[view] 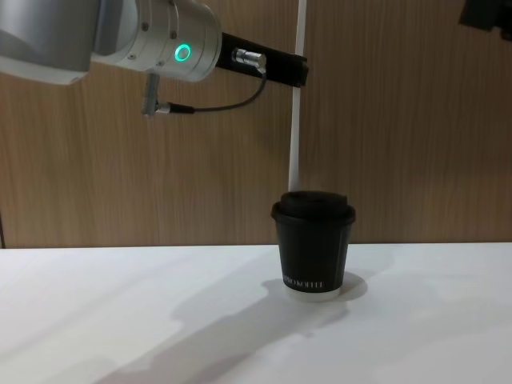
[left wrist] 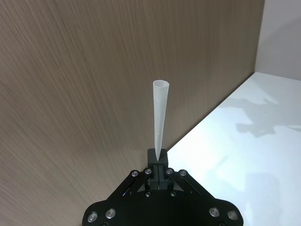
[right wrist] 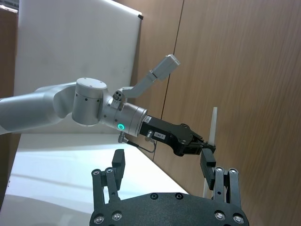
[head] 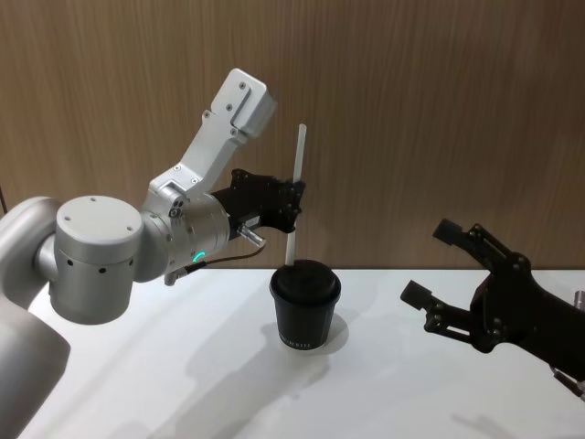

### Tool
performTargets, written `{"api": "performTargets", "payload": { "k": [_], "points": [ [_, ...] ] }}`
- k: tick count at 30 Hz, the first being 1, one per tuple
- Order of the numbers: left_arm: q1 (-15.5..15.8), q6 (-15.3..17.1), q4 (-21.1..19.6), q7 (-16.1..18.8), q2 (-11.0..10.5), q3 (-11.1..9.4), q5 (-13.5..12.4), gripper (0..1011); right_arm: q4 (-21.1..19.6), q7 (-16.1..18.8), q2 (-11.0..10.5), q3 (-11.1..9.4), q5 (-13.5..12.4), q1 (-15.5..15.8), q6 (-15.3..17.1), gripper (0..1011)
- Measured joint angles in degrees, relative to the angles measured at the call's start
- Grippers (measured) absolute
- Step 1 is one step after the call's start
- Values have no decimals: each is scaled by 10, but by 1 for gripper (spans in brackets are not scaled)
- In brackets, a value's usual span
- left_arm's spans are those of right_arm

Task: Pick up the straw with one hand, pass it to the other hand, and insert it into the cup.

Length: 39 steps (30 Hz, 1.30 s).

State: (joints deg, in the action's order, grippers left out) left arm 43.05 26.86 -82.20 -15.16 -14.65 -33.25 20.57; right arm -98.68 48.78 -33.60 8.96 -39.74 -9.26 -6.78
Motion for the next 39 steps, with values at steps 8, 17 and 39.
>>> {"api": "performTargets", "payload": {
  "k": [8,17,39],
  "points": [
    [3,-4,11,-7,5,0,-3,3,0,0,0,0,0,0,0,1001],
    [6,-6,22,-16,9,0,-5,3,0,0,0,0,0,0,0,1001],
    [11,-2,41,-32,18,5,-9,70,0,0,0,0,0,0,0,1001]
  ]
}}
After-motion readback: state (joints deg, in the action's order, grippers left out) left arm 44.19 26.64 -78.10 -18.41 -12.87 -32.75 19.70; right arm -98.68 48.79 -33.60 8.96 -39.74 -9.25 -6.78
